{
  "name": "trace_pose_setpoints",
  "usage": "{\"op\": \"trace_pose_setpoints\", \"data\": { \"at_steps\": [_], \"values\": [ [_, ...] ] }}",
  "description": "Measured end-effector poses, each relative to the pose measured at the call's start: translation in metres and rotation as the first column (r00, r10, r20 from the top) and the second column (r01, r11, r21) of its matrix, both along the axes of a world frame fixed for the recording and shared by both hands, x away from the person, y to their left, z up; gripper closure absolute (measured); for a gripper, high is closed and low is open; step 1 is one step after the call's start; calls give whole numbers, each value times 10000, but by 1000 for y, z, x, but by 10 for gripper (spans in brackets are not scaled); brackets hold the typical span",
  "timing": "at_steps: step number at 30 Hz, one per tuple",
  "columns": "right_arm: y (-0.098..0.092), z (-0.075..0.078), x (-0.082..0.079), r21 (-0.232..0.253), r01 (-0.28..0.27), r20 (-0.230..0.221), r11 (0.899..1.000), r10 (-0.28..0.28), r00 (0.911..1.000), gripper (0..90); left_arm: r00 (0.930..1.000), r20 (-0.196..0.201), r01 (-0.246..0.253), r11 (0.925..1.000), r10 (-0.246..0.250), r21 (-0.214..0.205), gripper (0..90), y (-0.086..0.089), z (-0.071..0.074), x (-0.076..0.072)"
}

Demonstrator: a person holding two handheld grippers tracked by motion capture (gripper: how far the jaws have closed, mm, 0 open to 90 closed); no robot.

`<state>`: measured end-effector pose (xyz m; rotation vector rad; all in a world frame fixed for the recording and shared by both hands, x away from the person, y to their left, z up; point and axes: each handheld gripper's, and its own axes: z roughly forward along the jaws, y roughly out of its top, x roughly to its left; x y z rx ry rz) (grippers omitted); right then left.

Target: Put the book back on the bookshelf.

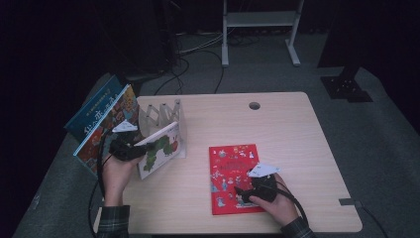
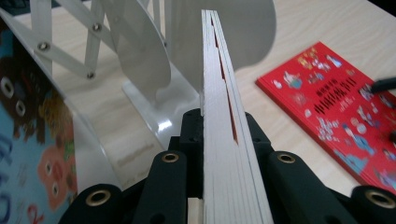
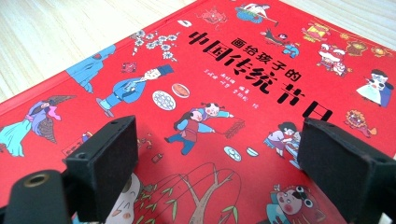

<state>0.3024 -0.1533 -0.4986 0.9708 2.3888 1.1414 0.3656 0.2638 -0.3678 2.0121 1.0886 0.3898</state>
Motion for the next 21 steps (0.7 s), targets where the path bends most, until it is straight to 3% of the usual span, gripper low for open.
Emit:
{"op": "trace_pose_setpoints", "data": {
  "at_steps": [10,16,21],
  "values": [
    [0,0,0,-28,-34,8,10000,34,10000,115,9986,146,-504,9987,503,85,755,-15,-12,24],
    [0,0,0,-30,-43,31,10000,43,10000,115,9974,243,-673,9977,674,-50,754,-18,-18,29],
    [0,0,0,-9,-12,9,10000,12,10000,115,9976,126,-680,9977,679,78,753,-20,-28,30]
  ]
}}
